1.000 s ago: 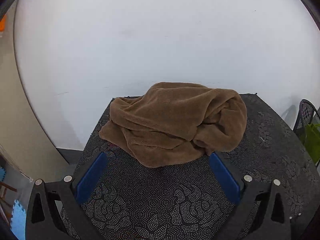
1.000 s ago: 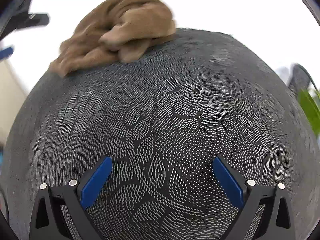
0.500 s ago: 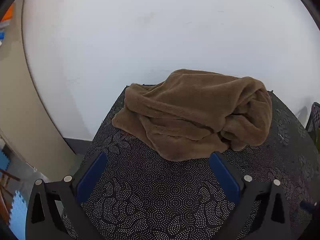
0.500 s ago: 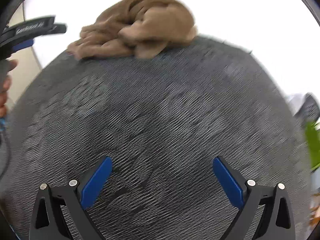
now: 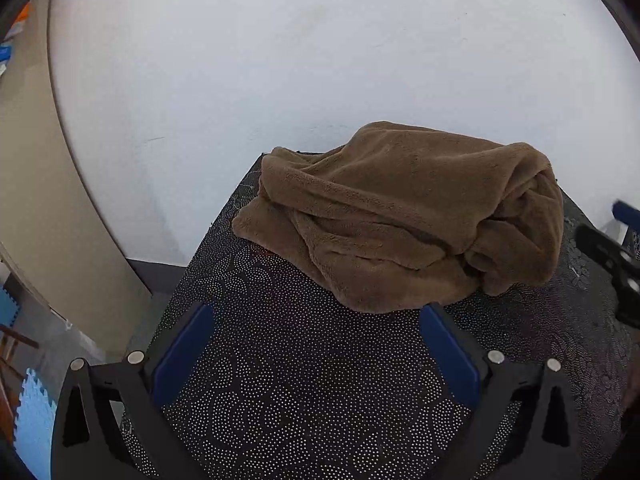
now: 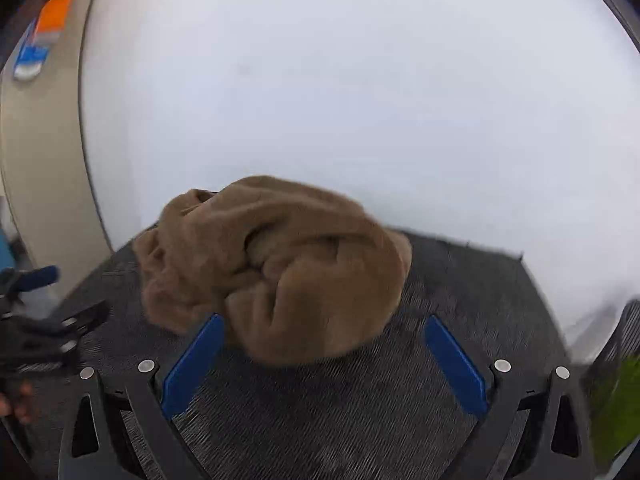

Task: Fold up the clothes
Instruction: 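Move the right gripper to the brown blanket and grasp its edge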

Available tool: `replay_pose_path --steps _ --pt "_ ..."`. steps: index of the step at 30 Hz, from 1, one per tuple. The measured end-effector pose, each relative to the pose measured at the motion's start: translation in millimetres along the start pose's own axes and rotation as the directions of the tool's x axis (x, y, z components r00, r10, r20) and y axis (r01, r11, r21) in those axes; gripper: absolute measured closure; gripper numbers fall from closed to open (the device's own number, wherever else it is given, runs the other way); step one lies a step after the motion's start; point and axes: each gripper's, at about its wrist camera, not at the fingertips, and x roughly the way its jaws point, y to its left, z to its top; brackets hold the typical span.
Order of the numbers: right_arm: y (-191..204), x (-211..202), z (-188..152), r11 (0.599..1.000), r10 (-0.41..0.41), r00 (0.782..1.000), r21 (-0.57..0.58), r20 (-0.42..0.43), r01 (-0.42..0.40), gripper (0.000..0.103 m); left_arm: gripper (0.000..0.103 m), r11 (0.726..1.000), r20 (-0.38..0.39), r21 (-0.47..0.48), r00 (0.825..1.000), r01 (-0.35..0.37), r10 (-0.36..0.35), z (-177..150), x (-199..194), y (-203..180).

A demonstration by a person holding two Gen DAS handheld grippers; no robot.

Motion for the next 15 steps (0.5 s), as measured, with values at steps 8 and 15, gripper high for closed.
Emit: replay_pose_path --steps 8,15 --pt "16 49 22 0.994 -0.035 0.999 -0.099 0.023 0.037 0.0 0.0 1.0 -0.037 -0.01 0.999 -0.004 0.004 -4 11 7" --pt "21 86 34 0.995 0.034 0.999 -0.09 0.013 -0.033 0.0 0.0 1.0 -0.064 -0.004 0.998 -0.014 0.014 -6 21 9"
